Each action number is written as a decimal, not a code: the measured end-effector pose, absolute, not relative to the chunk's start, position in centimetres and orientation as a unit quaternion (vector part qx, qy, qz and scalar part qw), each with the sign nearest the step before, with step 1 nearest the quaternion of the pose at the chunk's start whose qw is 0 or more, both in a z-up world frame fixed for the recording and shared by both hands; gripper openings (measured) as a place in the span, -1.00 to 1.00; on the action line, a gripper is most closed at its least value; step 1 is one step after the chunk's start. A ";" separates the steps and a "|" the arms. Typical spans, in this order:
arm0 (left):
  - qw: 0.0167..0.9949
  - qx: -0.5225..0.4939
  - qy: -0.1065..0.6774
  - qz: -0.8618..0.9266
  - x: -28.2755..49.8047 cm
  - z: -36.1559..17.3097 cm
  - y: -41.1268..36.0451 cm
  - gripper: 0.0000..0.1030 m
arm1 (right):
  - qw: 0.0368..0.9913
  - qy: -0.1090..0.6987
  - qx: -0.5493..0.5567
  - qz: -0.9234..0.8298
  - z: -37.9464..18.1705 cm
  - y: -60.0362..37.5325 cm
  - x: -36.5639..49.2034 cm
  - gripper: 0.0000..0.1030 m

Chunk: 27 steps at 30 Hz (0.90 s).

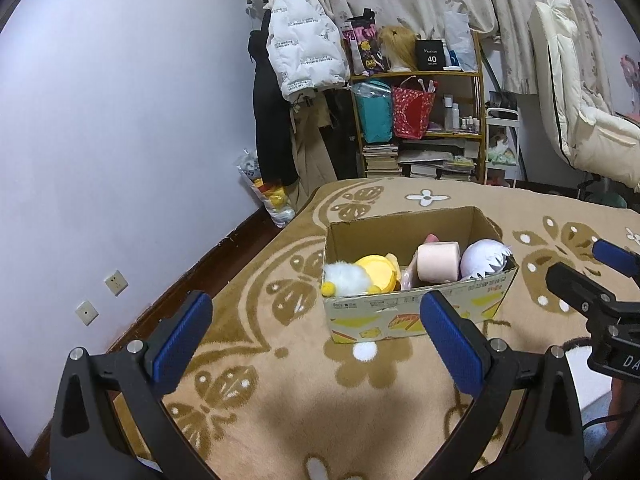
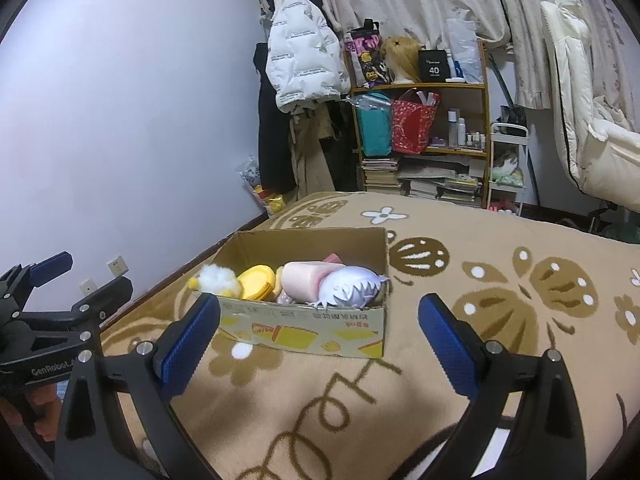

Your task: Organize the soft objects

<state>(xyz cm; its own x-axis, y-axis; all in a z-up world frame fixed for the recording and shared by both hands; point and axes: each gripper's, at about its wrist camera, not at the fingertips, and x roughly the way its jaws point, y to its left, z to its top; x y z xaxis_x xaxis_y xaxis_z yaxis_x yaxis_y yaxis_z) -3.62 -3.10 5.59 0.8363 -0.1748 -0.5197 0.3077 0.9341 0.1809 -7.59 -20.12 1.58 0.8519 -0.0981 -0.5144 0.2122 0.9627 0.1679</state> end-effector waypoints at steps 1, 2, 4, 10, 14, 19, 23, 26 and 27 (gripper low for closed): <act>0.949 0.129 0.257 -0.128 -3.5 5.6 -3.1 0.99 | 0.955 0.261 0.110 -0.083 1.5 -20.2 -7.6 1.00; 0.949 0.128 0.258 -0.128 -3.4 5.5 -3.2 0.99 | 0.955 0.263 0.110 -0.085 1.4 -20.2 -7.6 1.00; 0.949 0.129 0.258 -0.128 -3.3 5.5 -3.2 0.99 | 0.954 0.264 0.110 -0.086 1.2 -20.3 -7.6 1.00; 0.947 0.125 0.265 -0.132 -2.8 5.1 -3.4 0.99 | 0.951 0.279 0.100 -0.087 0.6 -20.0 -7.1 1.00; 0.947 0.116 0.266 -0.138 -2.5 5.1 -3.4 0.99 | 0.951 0.283 0.095 -0.085 0.4 -19.9 -7.0 1.00; 0.949 0.119 0.261 -0.133 -2.5 5.1 -3.5 0.99 | 0.951 0.280 0.097 -0.082 0.4 -19.8 -6.8 1.00; 0.948 0.122 0.262 -0.135 -2.5 5.0 -3.6 0.99 | 0.952 0.277 0.102 -0.079 0.5 -19.8 -6.7 1.00; 0.948 0.129 0.258 -0.132 -2.6 5.1 -3.8 0.99 | 0.953 0.270 0.104 -0.085 0.7 -19.8 -6.9 1.00; 0.948 0.130 0.258 -0.134 -2.6 5.1 -3.8 0.99 | 0.954 0.268 0.105 -0.085 0.8 -19.8 -7.0 1.00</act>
<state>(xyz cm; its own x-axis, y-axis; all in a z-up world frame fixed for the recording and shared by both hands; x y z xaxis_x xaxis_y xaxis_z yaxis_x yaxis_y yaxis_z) -2.59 -3.85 5.14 0.8315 -0.1868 -0.5232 0.3207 0.9304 0.1776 -6.96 -19.82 0.81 0.8416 -0.1056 -0.5297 0.2188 0.9633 0.1556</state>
